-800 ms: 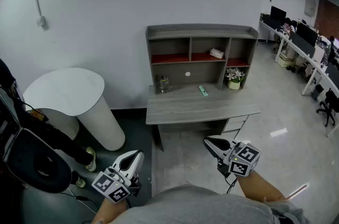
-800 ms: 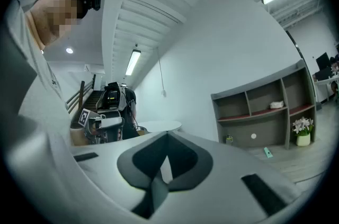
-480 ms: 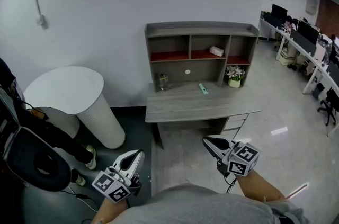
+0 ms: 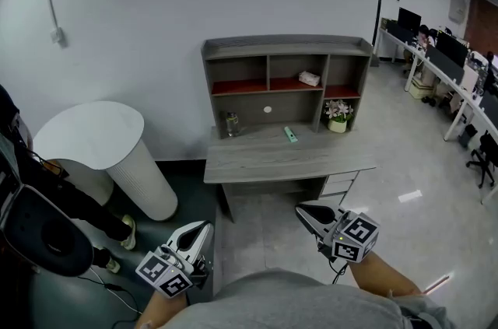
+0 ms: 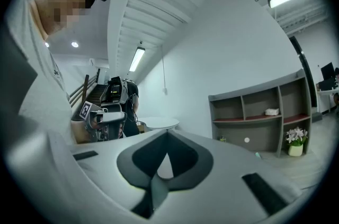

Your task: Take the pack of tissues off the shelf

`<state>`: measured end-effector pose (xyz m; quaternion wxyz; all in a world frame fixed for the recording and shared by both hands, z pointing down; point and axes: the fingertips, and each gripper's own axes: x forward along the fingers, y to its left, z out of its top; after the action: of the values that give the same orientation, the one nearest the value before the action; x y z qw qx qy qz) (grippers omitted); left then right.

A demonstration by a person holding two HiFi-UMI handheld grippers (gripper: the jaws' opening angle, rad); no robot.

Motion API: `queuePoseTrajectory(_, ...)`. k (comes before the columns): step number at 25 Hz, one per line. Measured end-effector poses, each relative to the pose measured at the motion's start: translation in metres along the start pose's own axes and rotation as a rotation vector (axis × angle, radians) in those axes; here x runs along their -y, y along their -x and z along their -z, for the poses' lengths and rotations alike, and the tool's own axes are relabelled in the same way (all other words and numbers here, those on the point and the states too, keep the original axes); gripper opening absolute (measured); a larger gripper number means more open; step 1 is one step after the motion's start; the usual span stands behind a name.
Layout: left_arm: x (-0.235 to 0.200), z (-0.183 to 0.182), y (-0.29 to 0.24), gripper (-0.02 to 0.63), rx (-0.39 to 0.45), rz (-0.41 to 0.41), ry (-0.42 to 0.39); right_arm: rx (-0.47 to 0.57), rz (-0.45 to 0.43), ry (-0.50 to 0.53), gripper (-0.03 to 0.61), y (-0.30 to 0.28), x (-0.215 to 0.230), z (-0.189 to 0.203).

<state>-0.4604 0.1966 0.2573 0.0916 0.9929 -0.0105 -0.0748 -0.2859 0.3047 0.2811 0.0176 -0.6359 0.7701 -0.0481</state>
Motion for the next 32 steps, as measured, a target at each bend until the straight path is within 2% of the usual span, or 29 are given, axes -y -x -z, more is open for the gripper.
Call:
queuePoseTrajectory(6, 0.033, 0.015, -0.045, 0.017, -0.017, 0.038, 0.009, 0.014, 0.046, 0.002, 0.020, 0.048, 0.037, -0.005)
queuePoseTrajectory(12, 0.069, 0.037, -0.103, 0.017, -0.048, 0.142, 0.022, 0.015, 0.141, -0.003, 0.020, 0.103, 0.079, 0.004)
queuePoseTrajectory(17, 0.082, 0.054, -0.148, 0.017, -0.086, 0.238, 0.049, 0.013, 0.239, -0.029, 0.020, 0.134, 0.110, 0.015)
queuePoseTrajectory(24, 0.071, 0.072, -0.202, 0.017, -0.120, 0.358, 0.101, 0.003, 0.378, -0.064, 0.020, 0.147, 0.153, 0.025)
queuePoseTrajectory(32, 0.014, 0.096, -0.289, 0.017, -0.144, 0.510, 0.160, -0.020, 0.521, -0.059, 0.020, 0.116, 0.228, 0.030)
